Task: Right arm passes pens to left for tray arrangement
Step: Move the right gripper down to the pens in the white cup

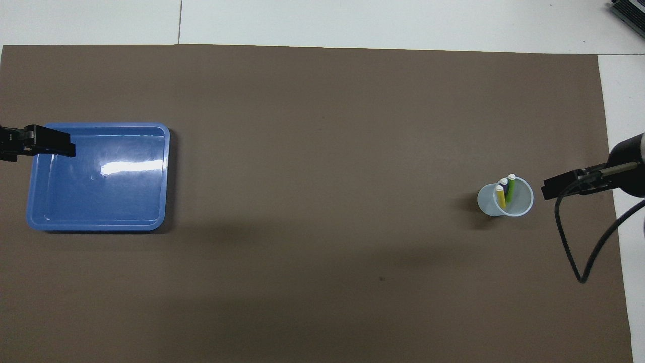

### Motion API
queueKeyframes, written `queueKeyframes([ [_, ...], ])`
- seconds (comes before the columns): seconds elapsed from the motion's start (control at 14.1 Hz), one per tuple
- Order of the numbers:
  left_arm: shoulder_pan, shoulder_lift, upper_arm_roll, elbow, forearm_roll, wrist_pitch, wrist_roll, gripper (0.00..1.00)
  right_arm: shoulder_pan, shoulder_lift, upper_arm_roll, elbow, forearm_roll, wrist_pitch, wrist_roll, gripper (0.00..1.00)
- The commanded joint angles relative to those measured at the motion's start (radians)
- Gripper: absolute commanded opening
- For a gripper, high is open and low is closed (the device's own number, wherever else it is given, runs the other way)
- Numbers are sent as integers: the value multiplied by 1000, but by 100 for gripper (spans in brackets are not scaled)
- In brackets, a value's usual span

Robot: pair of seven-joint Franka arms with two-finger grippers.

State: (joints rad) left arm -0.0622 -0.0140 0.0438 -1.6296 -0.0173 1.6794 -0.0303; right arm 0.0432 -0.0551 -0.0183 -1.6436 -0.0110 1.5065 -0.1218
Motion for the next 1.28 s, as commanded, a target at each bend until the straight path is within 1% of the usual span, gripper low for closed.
queueKeyframes([
  [0.0,-7,8,8,25,22,-24,10,100,1,-6,4,5,-1,-11,27,100],
  [0.28,-7,8,10,25,22,-23,10,100,1,-9,6,-4,0,-5,13,100],
  [0.57,-1,-10,5,25,22,-21,10,100,0,-17,-5,-15,-1,-14,-128,100],
  [1.21,1,-14,8,17,22,-13,12,100,-2,-38,-9,-21,3,-29,-139,100],
])
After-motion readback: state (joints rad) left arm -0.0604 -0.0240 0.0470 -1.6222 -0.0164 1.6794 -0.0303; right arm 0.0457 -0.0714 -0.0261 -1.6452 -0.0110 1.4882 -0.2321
